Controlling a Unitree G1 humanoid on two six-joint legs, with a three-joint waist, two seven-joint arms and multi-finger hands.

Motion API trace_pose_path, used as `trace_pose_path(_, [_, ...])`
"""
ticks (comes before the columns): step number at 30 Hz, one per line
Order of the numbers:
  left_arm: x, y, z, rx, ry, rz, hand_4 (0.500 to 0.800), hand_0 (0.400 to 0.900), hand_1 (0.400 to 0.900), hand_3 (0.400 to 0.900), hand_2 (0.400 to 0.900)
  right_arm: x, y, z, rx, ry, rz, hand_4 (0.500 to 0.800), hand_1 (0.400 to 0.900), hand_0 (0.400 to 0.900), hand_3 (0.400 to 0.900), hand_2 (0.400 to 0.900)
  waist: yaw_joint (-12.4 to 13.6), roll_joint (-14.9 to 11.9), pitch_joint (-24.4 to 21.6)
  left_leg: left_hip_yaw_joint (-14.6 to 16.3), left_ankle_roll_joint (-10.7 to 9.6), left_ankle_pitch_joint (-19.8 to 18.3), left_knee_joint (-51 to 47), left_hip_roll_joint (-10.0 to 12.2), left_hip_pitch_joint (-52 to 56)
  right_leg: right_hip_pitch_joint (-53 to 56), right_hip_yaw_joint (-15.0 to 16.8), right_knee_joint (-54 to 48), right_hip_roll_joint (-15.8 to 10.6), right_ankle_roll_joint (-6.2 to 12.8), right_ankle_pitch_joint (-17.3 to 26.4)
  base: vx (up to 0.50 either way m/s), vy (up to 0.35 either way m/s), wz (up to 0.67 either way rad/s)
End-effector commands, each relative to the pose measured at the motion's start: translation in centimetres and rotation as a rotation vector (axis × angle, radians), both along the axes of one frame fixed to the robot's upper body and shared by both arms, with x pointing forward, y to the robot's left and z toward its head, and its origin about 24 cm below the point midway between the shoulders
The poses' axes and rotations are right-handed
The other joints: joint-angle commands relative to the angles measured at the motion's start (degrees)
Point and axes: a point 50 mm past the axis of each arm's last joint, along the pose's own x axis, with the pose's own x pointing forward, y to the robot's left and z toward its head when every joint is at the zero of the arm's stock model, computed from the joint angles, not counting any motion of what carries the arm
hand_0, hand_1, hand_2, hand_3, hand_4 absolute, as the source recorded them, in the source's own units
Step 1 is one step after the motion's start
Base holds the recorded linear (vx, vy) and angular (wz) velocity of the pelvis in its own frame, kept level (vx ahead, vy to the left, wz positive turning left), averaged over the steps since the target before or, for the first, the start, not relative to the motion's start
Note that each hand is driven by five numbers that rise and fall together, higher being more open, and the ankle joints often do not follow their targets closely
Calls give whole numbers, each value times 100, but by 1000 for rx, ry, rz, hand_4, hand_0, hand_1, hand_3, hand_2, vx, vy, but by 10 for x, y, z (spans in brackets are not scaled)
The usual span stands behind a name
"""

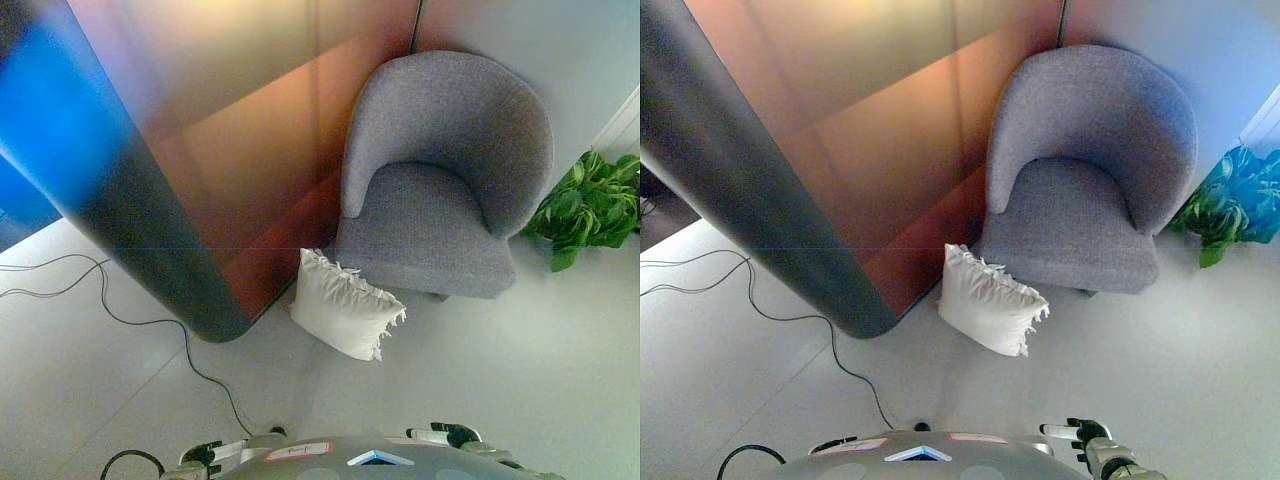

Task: Pick up the pillow and put it on the sofa.

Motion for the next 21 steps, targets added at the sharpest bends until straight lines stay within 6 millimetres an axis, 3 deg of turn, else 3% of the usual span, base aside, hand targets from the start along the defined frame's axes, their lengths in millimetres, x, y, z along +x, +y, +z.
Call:
trace_pose_path(1, [13,6,2,45,-7,48,800,900,900,900,900,27,-3,4,-28,-79,39,800,900,900,900,900,184,88,237,-25,244,-541,144,-28,244,-412,104,169,66,-126,358,0,0,0])
trace_pose_path(8, [14,3,1,6,-3,50,800,900,900,900,900,18,-3,3,12,-22,30,800,900,900,900,900,167,86,253,-9,240,-546,139,-29,261,-402,104,154,82,-138,362,0,0,0])
trace_pose_path(21, [14,2,1,-5,1,44,800,900,900,900,900,21,-1,3,15,-35,25,800,900,900,900,900,183,138,263,-47,233,-522,142,-42,232,-420,94,155,90,-150,354,0,0,0])
